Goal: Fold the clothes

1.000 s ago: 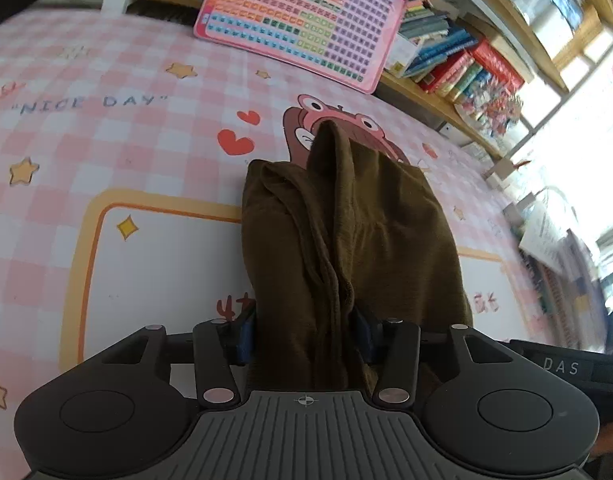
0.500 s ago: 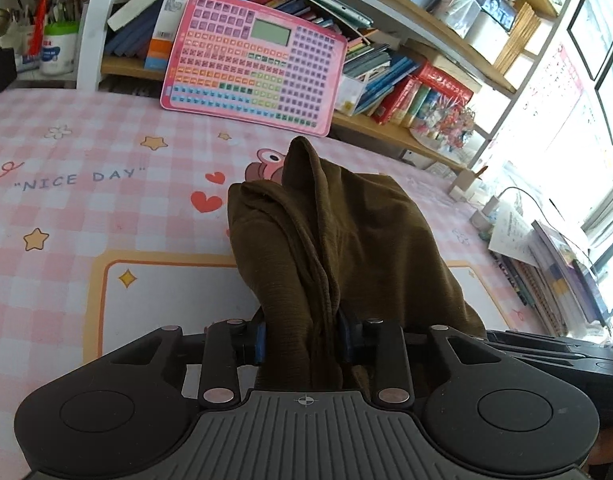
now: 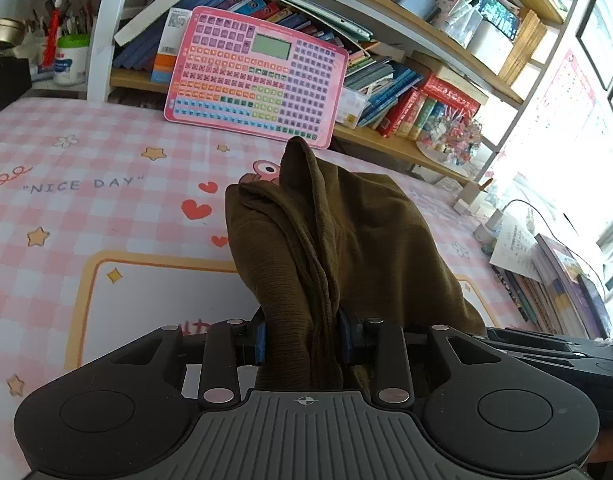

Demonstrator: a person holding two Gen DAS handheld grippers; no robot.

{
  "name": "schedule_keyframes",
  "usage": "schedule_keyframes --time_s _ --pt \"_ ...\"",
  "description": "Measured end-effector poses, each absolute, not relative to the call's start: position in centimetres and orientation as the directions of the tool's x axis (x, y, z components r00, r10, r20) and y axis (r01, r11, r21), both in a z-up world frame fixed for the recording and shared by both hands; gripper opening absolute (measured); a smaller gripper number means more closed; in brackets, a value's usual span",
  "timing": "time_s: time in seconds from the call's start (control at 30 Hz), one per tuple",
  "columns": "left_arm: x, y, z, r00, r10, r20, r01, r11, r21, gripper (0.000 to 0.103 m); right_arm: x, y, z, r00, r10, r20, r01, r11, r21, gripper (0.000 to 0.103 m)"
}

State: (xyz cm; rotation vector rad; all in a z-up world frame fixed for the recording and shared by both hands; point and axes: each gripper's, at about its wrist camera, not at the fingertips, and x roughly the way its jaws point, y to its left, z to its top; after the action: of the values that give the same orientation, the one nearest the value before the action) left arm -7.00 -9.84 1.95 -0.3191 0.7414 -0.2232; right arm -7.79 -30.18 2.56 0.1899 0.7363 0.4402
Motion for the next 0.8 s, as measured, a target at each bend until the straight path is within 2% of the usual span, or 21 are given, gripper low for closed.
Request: schedule_keyframes --time_s 0.37,0.8 --pt "-7.2 -13.5 1.9 0.697 -0.244 -0.675 0.035 0.951 -0.307 0.032 -7.1 -34.3 1.6 0.609 0.524 -0.596 -0.352 0.852 0.388 0.027" --pt "-5.5 -13.2 1.3 0.669 -0.266 -0.694 0.056 0.949 -0.310 0.032 -5.7 -34.7 1.1 0.601 0.510 -0.616 -0.323 0.859 0.397 0.027"
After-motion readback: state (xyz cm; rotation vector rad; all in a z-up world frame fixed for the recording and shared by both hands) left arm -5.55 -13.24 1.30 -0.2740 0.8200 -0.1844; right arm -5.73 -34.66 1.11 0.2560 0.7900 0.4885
